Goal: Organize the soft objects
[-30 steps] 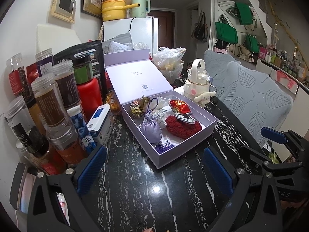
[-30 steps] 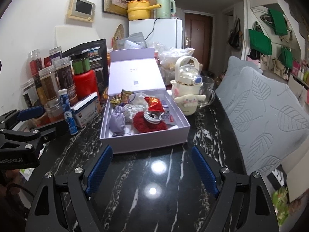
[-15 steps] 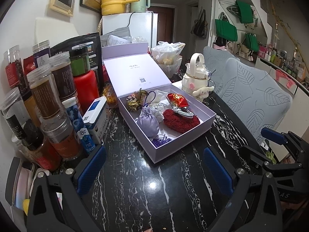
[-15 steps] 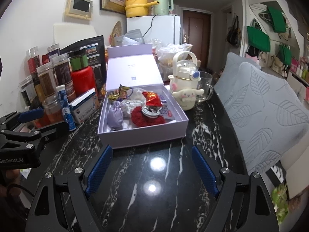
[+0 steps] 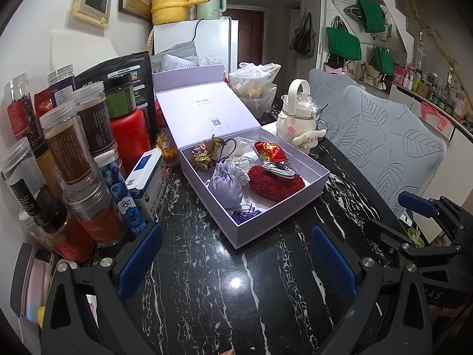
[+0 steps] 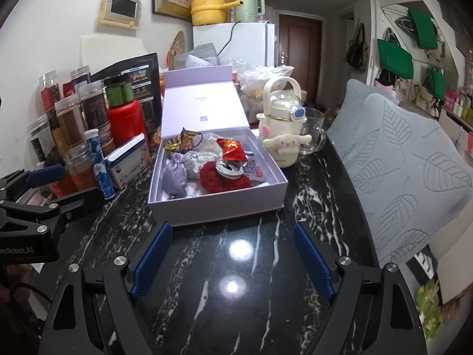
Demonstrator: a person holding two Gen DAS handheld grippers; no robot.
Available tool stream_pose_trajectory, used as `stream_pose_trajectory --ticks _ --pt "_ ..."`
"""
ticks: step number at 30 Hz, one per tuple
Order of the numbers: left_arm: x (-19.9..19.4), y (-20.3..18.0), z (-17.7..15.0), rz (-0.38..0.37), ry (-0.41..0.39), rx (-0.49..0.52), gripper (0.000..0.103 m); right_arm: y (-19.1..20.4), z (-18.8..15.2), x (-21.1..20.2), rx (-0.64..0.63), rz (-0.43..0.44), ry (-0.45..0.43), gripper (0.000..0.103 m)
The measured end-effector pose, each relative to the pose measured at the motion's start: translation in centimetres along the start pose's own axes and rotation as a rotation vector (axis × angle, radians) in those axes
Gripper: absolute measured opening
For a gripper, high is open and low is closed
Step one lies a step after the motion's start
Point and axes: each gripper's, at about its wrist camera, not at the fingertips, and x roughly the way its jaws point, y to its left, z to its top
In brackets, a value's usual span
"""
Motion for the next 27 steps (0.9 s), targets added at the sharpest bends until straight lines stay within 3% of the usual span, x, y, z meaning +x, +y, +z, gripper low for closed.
stream_pose_trajectory --ticks 27 --pt "-0.25 0.1 -0.21 0.009 0.002 0.009 0.102 0.17 -0.25 -0.2 -0.005 -0.003 0.003 0.085"
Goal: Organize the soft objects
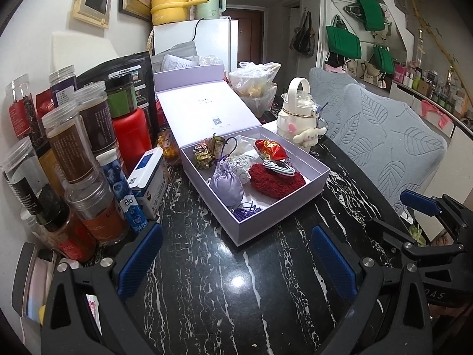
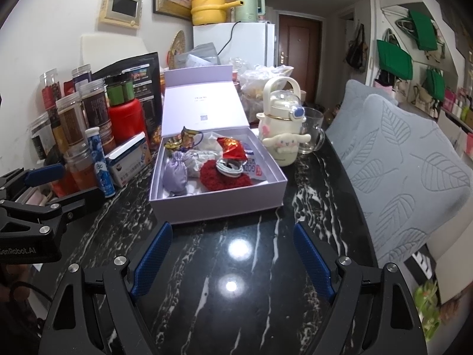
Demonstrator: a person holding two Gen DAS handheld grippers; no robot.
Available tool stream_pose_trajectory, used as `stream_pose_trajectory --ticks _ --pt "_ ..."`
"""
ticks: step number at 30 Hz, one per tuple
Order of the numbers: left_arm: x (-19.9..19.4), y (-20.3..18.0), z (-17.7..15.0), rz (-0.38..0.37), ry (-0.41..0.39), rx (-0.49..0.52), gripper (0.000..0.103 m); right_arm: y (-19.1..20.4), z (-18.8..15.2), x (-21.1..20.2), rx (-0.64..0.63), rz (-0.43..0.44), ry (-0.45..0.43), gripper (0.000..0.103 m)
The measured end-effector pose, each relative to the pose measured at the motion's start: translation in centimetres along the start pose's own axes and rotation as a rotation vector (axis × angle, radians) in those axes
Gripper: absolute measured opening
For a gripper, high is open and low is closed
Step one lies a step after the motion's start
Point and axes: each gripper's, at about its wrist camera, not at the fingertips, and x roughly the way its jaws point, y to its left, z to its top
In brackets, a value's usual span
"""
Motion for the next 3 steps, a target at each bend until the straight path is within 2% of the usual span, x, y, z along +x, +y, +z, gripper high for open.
stream_pose_trajectory --ticks 3 --pt "-0.08 0.01 -0.11 -0.007 0.0 0.0 0.102 0.09 -0.11 0.17 0.005 0.006 0.007 0.085"
